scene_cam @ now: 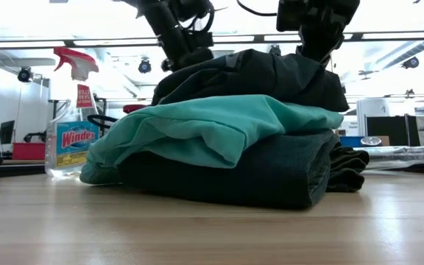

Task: Fold Laundry from Bin
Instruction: Fold the black shorts

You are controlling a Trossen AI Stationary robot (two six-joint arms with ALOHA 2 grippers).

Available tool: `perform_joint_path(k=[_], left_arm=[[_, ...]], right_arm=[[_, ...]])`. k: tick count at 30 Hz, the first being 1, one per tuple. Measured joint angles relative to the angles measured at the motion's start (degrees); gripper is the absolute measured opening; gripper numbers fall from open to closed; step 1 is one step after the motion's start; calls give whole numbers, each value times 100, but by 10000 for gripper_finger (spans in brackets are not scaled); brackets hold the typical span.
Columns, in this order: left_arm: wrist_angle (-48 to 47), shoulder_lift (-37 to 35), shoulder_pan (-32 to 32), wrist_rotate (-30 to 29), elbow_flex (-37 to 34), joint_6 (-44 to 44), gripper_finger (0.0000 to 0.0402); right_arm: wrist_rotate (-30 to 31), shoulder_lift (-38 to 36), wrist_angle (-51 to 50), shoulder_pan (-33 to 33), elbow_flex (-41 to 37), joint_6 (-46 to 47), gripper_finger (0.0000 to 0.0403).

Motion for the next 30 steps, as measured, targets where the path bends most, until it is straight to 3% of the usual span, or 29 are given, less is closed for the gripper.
perform_joint_path(k=[5,10,17,22,30], left_arm=[[-876,-197,-100,-54,416,-57,207],[-960,-414,-648,268,391,85,190],[-232,-301,-2126,579,161,287,145],[607,164,-2884,573,123,226,125],[630,583,-3154,404,121,-99,170]], right_arm=[[3,-179,-459,0,144,13,146],[7,-698,-460,0,101,-152,171],[4,-1601,568,24,-631,-465,159],[2,-2064,670,24,-1085,49,141],[2,-2309,673,24,-1658,688,194]])
